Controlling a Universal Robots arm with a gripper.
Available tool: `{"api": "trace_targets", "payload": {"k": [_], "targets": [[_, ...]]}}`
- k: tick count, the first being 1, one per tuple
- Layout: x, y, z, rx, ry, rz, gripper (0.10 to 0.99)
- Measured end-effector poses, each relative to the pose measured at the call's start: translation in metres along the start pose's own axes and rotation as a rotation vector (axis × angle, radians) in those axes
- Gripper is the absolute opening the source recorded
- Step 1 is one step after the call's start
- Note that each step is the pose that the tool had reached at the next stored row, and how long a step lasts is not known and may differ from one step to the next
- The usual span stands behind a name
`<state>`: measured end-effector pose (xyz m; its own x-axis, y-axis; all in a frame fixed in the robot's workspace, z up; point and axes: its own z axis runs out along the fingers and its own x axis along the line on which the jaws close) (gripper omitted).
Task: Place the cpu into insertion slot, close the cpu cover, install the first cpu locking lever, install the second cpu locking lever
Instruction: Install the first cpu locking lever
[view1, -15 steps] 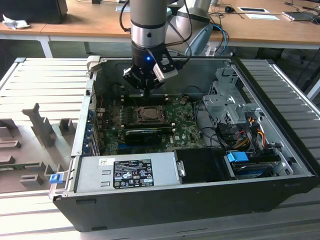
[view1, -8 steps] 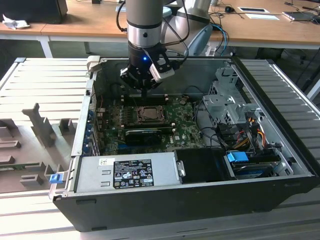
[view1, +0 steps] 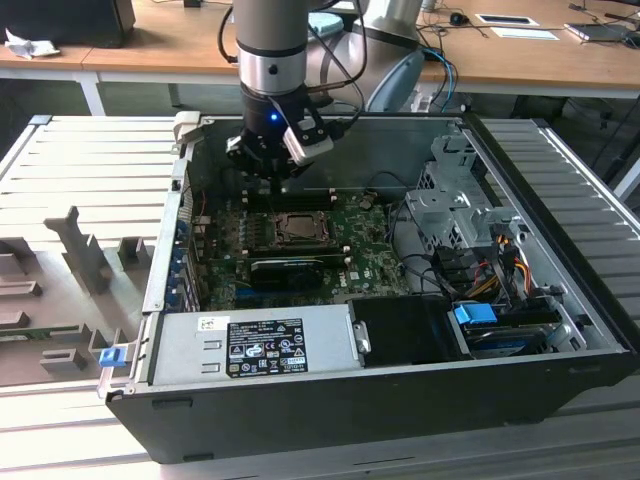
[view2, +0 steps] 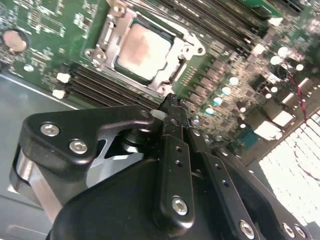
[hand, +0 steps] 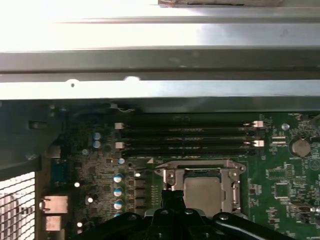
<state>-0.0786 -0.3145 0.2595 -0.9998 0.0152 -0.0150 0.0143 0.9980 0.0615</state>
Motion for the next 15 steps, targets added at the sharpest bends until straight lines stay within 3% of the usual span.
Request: {"api": "trace_targets", "payload": {"k": [15], "targets": [[0.026, -0.0002, -0.003, -0.002, 0.0025, -0.039, 0.106]]}}
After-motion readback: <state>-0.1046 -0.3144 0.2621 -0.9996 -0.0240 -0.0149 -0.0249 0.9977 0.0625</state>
